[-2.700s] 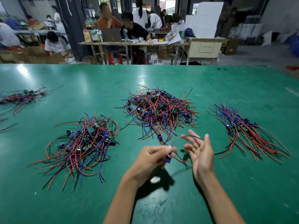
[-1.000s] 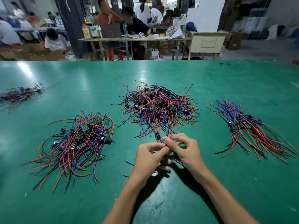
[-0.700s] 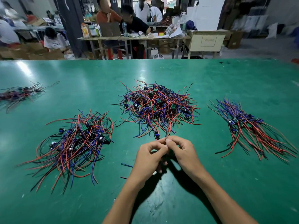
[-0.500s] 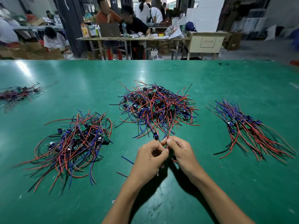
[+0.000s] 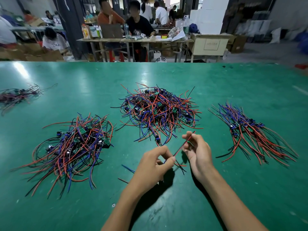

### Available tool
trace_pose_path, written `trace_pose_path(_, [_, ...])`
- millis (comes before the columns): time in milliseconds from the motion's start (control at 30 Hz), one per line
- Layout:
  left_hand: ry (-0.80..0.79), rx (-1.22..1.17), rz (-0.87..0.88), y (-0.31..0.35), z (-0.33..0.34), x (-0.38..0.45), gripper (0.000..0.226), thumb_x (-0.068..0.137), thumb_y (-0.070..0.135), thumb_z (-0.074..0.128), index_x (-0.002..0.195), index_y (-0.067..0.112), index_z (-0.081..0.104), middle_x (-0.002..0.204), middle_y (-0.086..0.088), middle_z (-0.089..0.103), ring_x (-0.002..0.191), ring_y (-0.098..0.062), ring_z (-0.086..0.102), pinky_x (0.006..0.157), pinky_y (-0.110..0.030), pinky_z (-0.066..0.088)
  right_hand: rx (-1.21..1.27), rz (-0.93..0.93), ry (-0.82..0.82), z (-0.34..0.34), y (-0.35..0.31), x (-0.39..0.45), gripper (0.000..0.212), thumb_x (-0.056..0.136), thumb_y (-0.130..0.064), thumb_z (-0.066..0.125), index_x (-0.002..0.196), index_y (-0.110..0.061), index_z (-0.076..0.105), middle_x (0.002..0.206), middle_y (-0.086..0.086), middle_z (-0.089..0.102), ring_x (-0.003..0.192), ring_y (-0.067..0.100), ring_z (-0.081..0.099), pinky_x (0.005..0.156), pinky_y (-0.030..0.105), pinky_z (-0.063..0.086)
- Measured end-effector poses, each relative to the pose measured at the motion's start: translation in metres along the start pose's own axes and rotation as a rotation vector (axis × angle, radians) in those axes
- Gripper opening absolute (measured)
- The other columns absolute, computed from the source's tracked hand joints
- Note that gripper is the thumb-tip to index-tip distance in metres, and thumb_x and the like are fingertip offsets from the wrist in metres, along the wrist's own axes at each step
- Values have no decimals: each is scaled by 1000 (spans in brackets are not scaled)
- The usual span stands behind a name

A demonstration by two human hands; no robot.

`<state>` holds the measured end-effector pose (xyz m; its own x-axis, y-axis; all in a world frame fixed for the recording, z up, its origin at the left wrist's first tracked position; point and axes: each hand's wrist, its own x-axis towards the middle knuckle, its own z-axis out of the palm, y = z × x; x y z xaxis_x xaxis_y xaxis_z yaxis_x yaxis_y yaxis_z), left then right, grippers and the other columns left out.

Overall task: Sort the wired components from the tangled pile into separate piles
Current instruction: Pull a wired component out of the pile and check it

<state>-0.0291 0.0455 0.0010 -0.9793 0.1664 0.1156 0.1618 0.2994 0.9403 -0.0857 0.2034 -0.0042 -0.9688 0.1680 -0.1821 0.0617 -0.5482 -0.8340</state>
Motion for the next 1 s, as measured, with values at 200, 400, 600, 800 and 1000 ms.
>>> trace_pose_path(200, [252,101,40,-9,-14,3,9,91,34,73,83,31,77,73,9,74,45,-15,50,50,-32,47,-512,-155,-513,-1,7,-12,25,92,-39,68,100,-18,78,85,-2,72,61,5,56,55,16,45])
trace_pose_path(400, [195,62,-5,-12,-12,0,13,91,42,72,103,39,72,72,9,75,57,-11,70,52,-25,48,-452,-209,-287,0,7,-12,19,96,-23,68,88,-8,75,82,10,76,70,12,67,59,21,52])
trace_pose_path(600, [275,223,35,-14,-15,4,11,95,31,69,90,30,79,67,21,72,49,6,53,52,-12,35,-274,-108,-79,-1,2,-8,18,95,-20,69,90,-2,71,78,10,76,68,15,72,62,21,57])
trace_pose_path(800, [367,198,131,-12,-14,2,9,87,16,78,92,23,81,77,20,74,65,11,61,62,-6,39,-225,-73,-164,-2,-4,-10,15,101,-20,59,108,-12,69,98,6,79,89,11,74,70,18,56])
trace_pose_path(1000, [446,176,257,-13,-13,2,16,83,7,80,93,20,81,88,16,76,81,-1,70,73,-9,47,-102,-16,-205,-2,-6,-13,13,103,-16,53,109,-16,64,99,1,79,90,7,74,71,17,57])
